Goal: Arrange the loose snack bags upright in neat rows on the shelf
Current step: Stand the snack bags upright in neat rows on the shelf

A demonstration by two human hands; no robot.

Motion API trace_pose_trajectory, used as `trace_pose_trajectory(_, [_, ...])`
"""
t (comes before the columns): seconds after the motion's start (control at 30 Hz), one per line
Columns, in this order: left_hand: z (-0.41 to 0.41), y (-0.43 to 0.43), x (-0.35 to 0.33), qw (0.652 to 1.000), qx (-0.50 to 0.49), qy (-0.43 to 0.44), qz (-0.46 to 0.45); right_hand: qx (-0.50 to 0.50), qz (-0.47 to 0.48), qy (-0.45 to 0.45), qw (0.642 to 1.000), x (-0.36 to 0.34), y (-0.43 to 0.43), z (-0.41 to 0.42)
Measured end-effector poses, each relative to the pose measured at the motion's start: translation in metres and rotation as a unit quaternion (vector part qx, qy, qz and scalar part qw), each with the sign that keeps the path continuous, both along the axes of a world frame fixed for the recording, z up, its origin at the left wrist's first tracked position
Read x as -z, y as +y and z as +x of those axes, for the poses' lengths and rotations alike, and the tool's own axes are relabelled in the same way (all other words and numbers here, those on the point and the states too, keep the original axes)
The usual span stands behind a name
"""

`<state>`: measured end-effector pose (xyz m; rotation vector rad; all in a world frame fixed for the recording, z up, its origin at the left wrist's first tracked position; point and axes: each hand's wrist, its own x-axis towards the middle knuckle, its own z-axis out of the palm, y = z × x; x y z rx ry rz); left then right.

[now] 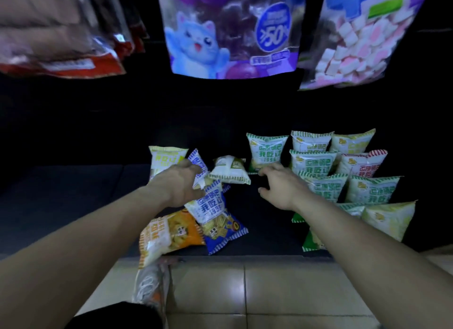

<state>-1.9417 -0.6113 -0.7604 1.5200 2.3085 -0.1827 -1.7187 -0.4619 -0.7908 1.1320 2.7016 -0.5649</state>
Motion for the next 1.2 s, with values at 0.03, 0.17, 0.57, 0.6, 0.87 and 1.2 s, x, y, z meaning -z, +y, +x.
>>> trace_pose_trajectory(0.03, [-0.001, 0.000, -0.001, 1.000, -0.006, -0.007, -0.001, 0.002, -0.003, -0.004, 1.000, 0.007, -0.002, -0.005])
trace_pose_trajectory(0.17, [-0.007, -0.003, -0.002, 1.000, 0.008, -0.003, 0.011, 0.004, -0.017, -0.009, 1.000, 0.037, -0.009, -0.038])
trace_pose_trajectory(0.57, [-0.054, -0.006, 0.042, 0.999, 0.033, 0.013, -0.007, 0.026, 0.072, -0.011, 0.997, 0.125, 0.014, -0.109])
trace_pose_trajectory(0.6, [-0.057, -0.006, 0.045, 1.000, 0.026, 0.010, -0.008, 0.024, 0.085, -0.008, 0.996, 0.128, 0.017, -0.111])
trace_pose_trajectory(0.87, [-0.046, 0.010, 0.033, 0.999, 0.034, 0.017, 0.005, 0.015, 0.088, 0.097, 0.991, 0.057, 0.040, -0.093])
trace_pose_trajectory(1.2, [0.021, -0.001, -0.037, 0.994, -0.002, -0.066, 0.090, 0.007, 0.040, 0.095, 0.995, -0.074, 0.002, 0.056])
